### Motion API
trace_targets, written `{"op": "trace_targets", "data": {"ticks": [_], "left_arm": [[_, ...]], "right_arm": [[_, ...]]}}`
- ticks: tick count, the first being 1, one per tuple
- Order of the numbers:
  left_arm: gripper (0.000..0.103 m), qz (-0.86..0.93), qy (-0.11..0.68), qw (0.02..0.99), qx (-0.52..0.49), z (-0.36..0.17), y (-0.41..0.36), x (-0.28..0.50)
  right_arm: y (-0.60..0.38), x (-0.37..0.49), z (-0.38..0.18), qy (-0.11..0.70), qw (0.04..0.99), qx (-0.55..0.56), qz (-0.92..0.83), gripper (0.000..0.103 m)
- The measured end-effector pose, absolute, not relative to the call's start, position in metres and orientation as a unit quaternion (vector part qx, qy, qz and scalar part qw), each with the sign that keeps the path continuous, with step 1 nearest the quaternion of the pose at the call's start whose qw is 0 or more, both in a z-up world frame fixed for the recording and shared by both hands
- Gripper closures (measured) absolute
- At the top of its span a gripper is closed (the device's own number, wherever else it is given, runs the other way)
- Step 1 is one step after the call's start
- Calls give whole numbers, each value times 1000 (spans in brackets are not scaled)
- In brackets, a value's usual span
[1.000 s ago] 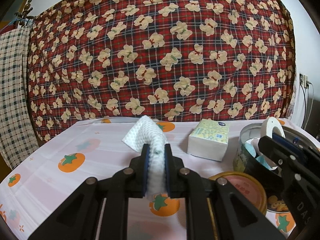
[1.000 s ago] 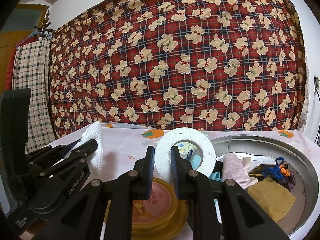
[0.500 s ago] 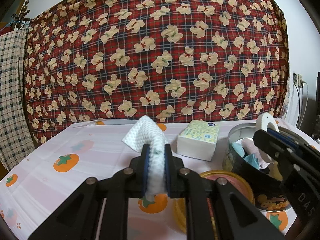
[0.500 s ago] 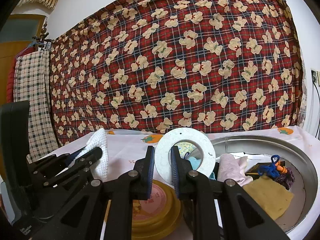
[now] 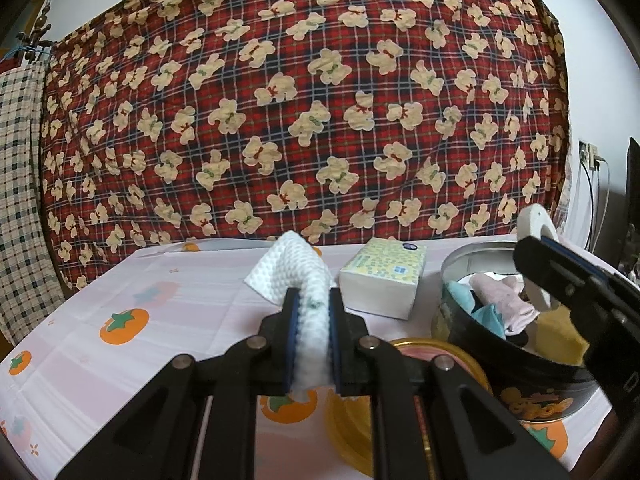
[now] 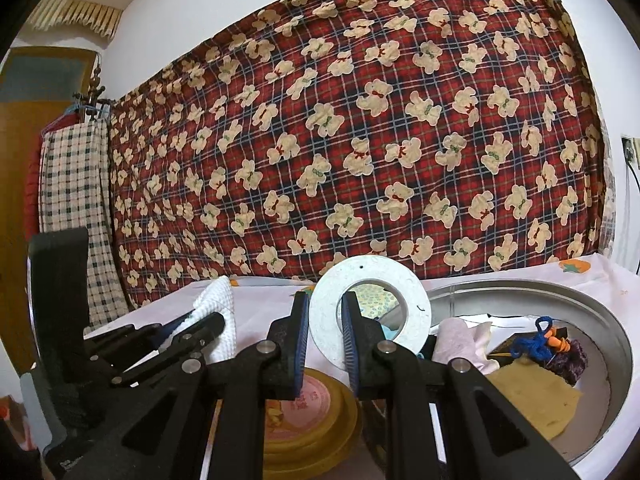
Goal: Organize soft objects
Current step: 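Lift and carry the tape roll and scrubber toward the metal bin, then open both tools over the bin to drop the scrubber and tape roll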
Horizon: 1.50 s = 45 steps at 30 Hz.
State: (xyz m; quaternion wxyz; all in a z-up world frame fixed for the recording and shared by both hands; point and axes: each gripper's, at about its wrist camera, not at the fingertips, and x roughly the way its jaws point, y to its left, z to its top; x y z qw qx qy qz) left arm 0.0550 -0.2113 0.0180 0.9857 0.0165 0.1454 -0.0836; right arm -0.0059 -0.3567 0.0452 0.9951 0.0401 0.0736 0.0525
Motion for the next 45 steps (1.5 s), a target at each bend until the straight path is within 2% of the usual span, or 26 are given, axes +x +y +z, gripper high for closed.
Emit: {"op": "trace_targets", "data": {"ticks": [16,28,34,45], "left_arm": [[92,-125,140,982,26,34,-239,40],[92,-158,176,970,47,40,-265,48],[92,-182,208,959,65,50,-287,57],[91,-232,273,928,105,71,-338,79]], "right_arm": [[-384,-25,49,60,997,36,35,85],[-418,-28,72,56,998,9,18,85],[-448,-12,85,90,996,2,-4,85],[-486,33,81,213,976,-20,-26,85]]}}
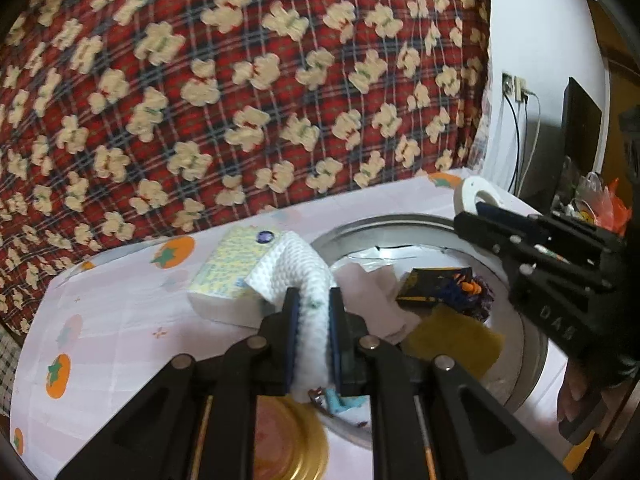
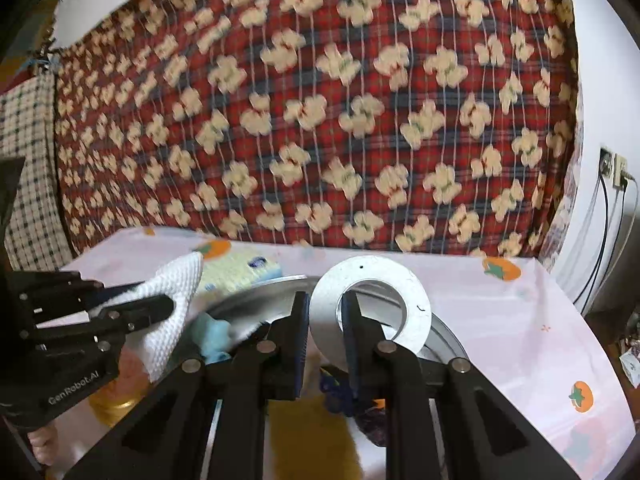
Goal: Organize soft objects
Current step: 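Open both tools over the bin to drop the scrubber and tape roll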
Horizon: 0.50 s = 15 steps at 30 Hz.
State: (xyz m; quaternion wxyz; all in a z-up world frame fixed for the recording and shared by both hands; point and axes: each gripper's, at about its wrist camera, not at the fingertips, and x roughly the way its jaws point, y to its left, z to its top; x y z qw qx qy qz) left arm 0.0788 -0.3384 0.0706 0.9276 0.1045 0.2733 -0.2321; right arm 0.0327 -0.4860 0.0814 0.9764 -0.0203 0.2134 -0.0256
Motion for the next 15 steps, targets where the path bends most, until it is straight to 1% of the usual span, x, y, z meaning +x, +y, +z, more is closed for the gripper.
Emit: {"op": "trace_targets", "data": {"ticks": [3,6,15], "left_arm": [[91,-243,297,918,102,68,-350,90],[91,-244,305,914,110,64,-362,95],[91,-246,327,904,127,48,-385,101]], "right_arm": [[-496,40,76,238,970,-21,-39,85],[-504,44,71,257,965,-21,-45,85],[-515,50,64,284,958,-26,-44,85]]}}
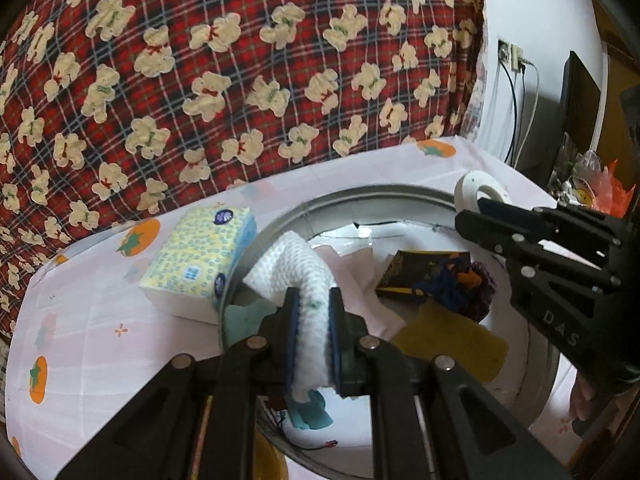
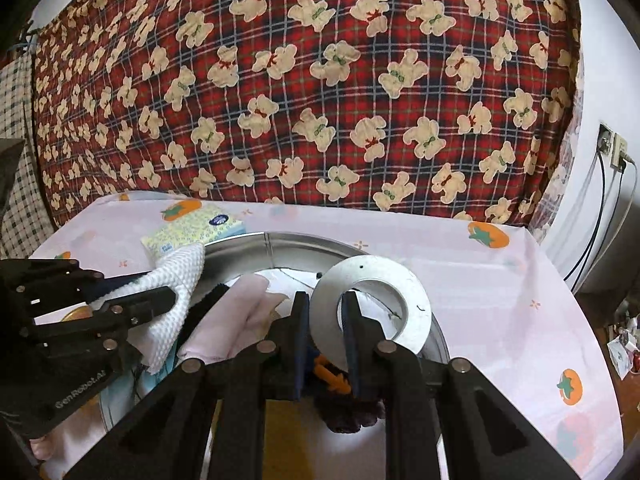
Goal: Organize soft objects
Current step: 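Open both tools over the bin to drop the scrubber and tape roll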
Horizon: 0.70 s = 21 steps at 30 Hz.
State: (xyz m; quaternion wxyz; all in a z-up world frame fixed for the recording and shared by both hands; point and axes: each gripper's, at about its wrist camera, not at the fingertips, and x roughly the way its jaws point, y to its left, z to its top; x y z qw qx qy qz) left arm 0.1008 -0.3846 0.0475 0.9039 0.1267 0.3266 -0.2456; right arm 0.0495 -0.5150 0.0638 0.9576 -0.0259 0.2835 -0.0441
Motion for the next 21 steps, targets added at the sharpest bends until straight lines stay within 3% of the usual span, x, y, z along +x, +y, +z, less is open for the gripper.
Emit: {"op": "trace_targets", "data": {"ticks": [7,10,11,12,13,14,15,21], "left_arm": [[91,-244,337,900,131,41,-389,105],[84,-244,339,899,135,39,-391,104],[77,-244,338,899,135,39,-390,103],[63,-243,339,899,136,39,-390,104],[55,-240,340,899,136,39,-389,103],[42,-239,337,901,135,39,-388,102],[38,-239,331,903,134,40,-387,99],[34,-242,316,910,117,49,-372,90]], "right_arm": [[-515,54,59,300,953,-28,-44,85],[-516,55,56,304,951,-26,-43,80],[-517,54,55,303,952,-24,-45,76],[-518,52,55,301,952,-20,-45,64],[-519,50,56,300,953,-14,-43,48],[-519,48,56,296,954,-10,-41,42],[-518,44,58,289,956,-10,-42,37],[-510,26,66,268,963,-9,-43,37]]}}
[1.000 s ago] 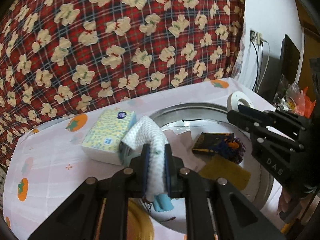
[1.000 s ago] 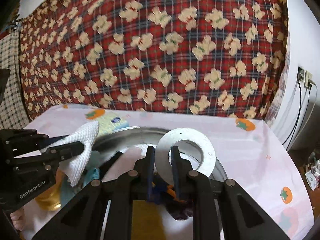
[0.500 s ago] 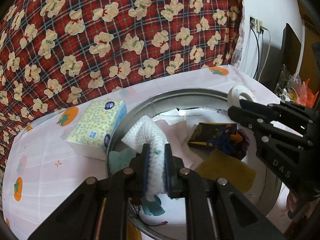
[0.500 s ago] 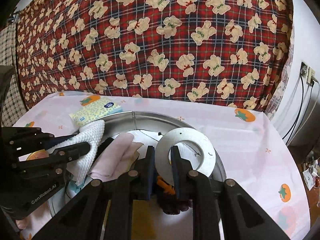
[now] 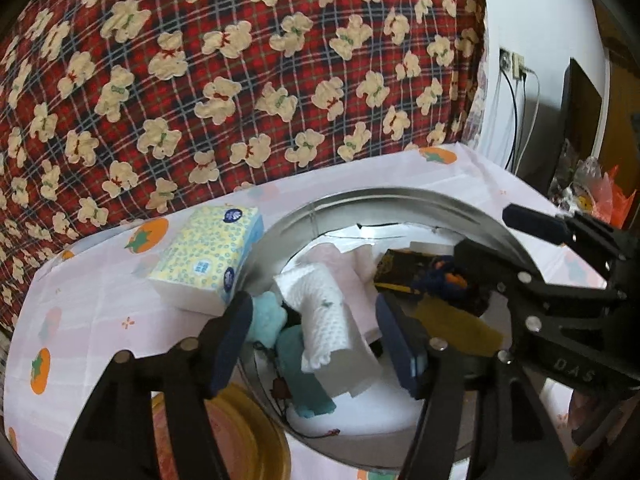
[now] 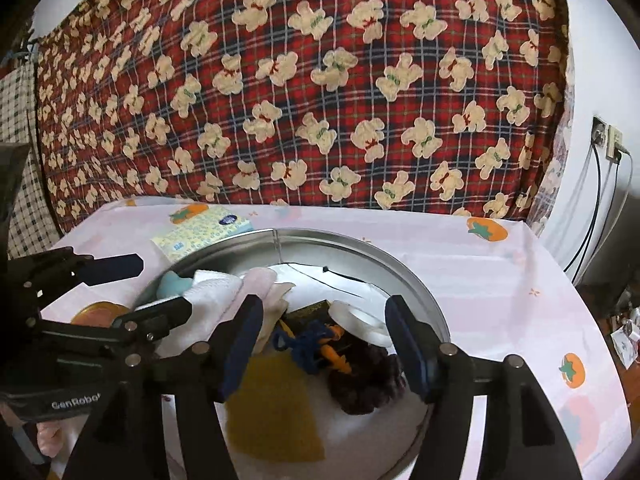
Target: Organize soft objects
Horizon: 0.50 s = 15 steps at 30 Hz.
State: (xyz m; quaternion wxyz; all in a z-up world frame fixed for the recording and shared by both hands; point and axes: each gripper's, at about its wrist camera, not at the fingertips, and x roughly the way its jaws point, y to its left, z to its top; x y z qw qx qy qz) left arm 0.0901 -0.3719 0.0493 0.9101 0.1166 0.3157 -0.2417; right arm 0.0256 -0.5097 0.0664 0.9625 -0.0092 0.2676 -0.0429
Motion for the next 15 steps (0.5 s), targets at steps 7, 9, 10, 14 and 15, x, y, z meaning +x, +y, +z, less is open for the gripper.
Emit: {"op": "trace_targets", "data": {"ticks": [7,9,10,14,15], "left_arm": [[10,-226,292,925,92,58,-348,77],[3,-218,281,931,82,59,-338,71],[2,-211,274,935,78,60,-331,66],[1,-196,254,944,74,60,-311,48],[1,-192,250,946,73,60,-307,44]], "right_arm": [[-498,3,70,243,969,-2,-47,35],[-494,-8,71,231,972,3,-47,31],[-492,-12,71,227,973,4,-48,28],[-481,-32,70,211,976,11,-48,27],[-478,-36,69,207,977,12,-46,27]]}}
